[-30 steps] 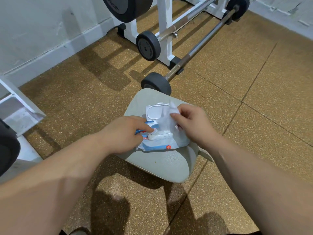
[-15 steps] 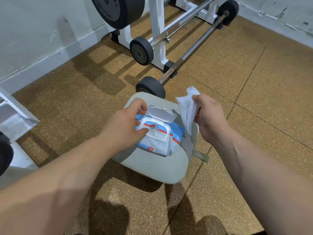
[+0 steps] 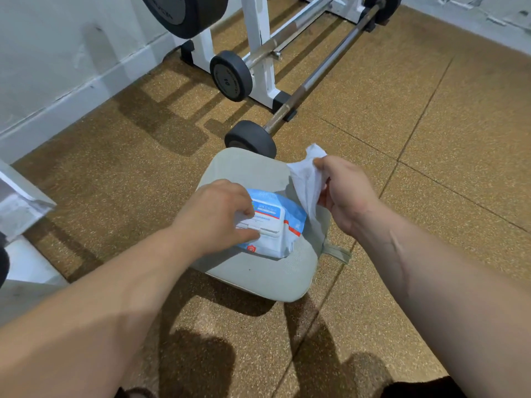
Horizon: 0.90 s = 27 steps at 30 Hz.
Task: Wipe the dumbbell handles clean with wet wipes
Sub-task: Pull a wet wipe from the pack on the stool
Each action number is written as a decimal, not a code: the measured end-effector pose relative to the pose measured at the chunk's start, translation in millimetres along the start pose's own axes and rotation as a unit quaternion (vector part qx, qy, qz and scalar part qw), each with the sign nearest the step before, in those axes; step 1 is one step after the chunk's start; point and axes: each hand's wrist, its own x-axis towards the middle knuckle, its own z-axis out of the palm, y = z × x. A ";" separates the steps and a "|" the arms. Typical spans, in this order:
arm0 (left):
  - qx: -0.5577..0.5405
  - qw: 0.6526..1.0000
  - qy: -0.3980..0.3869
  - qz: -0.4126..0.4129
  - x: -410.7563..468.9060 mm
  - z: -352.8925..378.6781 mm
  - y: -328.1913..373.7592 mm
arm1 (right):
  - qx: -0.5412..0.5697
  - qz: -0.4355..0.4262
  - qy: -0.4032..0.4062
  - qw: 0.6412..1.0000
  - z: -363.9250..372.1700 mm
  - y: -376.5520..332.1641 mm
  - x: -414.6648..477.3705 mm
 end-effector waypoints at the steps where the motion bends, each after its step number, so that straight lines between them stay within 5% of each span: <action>1: 0.007 1.000 -0.005 0.010 -2.8 0.3 -0.8 | -0.009 -0.002 -0.004 1.000 2.5 0.0 0.2; 5: 0.073 0.994 -0.063 0.042 -10.6 0.4 -1.3 | -0.033 -0.014 -0.025 0.999 13.0 3.3 0.4; 13: 0.100 0.988 -0.114 -0.033 -17.1 2.8 13.9 | -0.064 -0.060 -0.066 0.994 28.4 5.9 -10.2; 16: -0.053 0.992 0.005 -0.112 -9.1 -11.4 26.0 | -0.040 -0.063 -0.104 0.992 32.6 3.5 -18.4; 17: -0.170 0.968 0.062 -0.173 -3.0 -19.4 32.9 | -0.024 -0.060 -0.119 0.991 33.8 2.2 -20.4; 20: -0.488 0.823 0.088 -0.277 14.8 -40.4 53.3 | 0.027 -0.063 -0.142 0.987 39.3 -9.5 -27.9; 24: -0.513 0.783 0.175 -0.306 21.7 -60.4 65.8 | 0.092 -0.066 -0.160 0.981 45.0 -36.4 -40.1; 27: -0.575 0.704 0.210 -0.360 22.1 -85.7 73.3 | 0.111 -0.043 -0.191 0.974 44.5 -60.7 -52.8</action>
